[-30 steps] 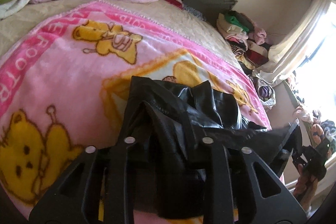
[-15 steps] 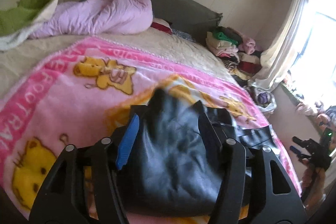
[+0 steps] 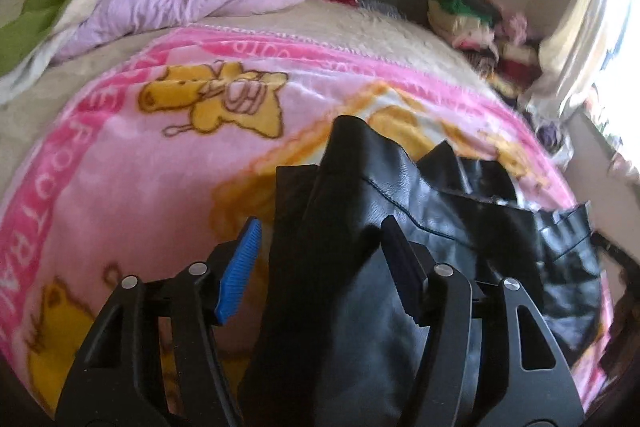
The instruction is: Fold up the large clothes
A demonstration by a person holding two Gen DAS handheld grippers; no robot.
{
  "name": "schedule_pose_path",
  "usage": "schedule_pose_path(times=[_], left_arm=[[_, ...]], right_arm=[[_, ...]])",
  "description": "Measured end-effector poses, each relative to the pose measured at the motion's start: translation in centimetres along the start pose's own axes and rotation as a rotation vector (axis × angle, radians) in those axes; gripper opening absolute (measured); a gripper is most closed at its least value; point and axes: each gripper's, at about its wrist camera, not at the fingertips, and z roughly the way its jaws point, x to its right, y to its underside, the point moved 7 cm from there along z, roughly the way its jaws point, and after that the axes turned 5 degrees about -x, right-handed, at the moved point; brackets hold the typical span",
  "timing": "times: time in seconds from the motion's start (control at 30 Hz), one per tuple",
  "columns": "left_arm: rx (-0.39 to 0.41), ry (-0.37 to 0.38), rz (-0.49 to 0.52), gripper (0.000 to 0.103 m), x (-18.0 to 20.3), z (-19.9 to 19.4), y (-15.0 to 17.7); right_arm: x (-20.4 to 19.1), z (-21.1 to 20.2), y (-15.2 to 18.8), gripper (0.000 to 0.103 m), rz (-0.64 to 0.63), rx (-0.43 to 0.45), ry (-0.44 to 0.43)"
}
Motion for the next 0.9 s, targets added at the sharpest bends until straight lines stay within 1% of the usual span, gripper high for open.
schedule_pose_path(times=[0.03,0.07,0.1,0.13,0.17,0.2,0.33,0.37,0.43,0.47,0.53,0.6,0.67,0.7,0.73,0.8,0.9], left_arm=[[-0.009,-0.021,0.019,0.049,0.1,0.6,-0.1],[-0.014,-0.02,0.029,0.032,0.3,1.0,-0.1],[-0.031,-0.011,0.041,0.021,0.6,1.7,0.1],[-0.034,-0.021,0.051,0.018,0.7,2.0,0.3],[-0.022,-0.034,0.071,0.012,0.9,1.8,0.4],[-0.01,-0.032,0.079,0.01,1.0,1.5,0.3],[0.082,0.026,0.073,0.008,1.7,-2.0,-1.5],[0.097,0.022,0.078,0.008,1.8,-2.4,-2.0],[0.137,-0.004,0.1,0.007,2.4,-3.1,-3.2],[0.14,-0.009,0.102,0.007,2.6,-3.0,-3.6],[0.122,-0.019,0.093,0.007,2.6,-1.8,-4.2],[0.08,-0.028,0.081,0.007,2.3,0.3,-4.2],[0.036,-0.058,0.087,0.007,2.1,2.3,-3.6],[0.001,-0.073,0.091,0.007,1.8,3.7,-3.1],[-0.015,-0.074,0.09,0.008,1.6,4.2,-2.8],[-0.044,-0.073,0.081,0.012,1.0,5.4,-2.1],[-0.054,-0.068,0.081,0.018,0.3,6.5,-1.5]], right_arm=[[0.0,0.4,-0.2,0.045,-0.007,-0.001,0.016],[0.1,0.7,-0.3,0.029,-0.01,-0.001,0.029],[0.2,0.9,-0.3,0.02,-0.009,0.001,0.031],[0.4,0.8,-0.4,0.016,-0.006,0.015,0.027],[0.5,0.4,-0.4,0.013,-0.001,0.032,0.025],[0.7,0.0,-0.6,0.012,0.01,0.043,0.015],[1.8,-2.5,-1.9,0.011,0.115,0.123,-0.087],[2.0,-3.0,-2.5,0.011,0.134,0.144,-0.099],[2.0,-3.1,-3.5,0.011,0.148,0.159,-0.098],[2.1,-2.5,-4.1,0.011,0.148,0.155,-0.079],[2.1,-0.9,-4.3,0.011,0.148,0.121,-0.049],[2.2,1.2,-4.0,0.011,0.142,0.072,-0.014],[2.4,3.4,-3.1,0.011,0.152,0.028,0.015],[2.6,4.3,-2.6,0.012,0.159,0.01,0.026],[2.9,5.2,-2.1,0.012,0.168,-0.006,0.039],[3.2,6.3,-1.4,0.015,0.183,-0.025,0.042],[3.8,7.3,-0.6,0.016,0.214,-0.041,0.027]])
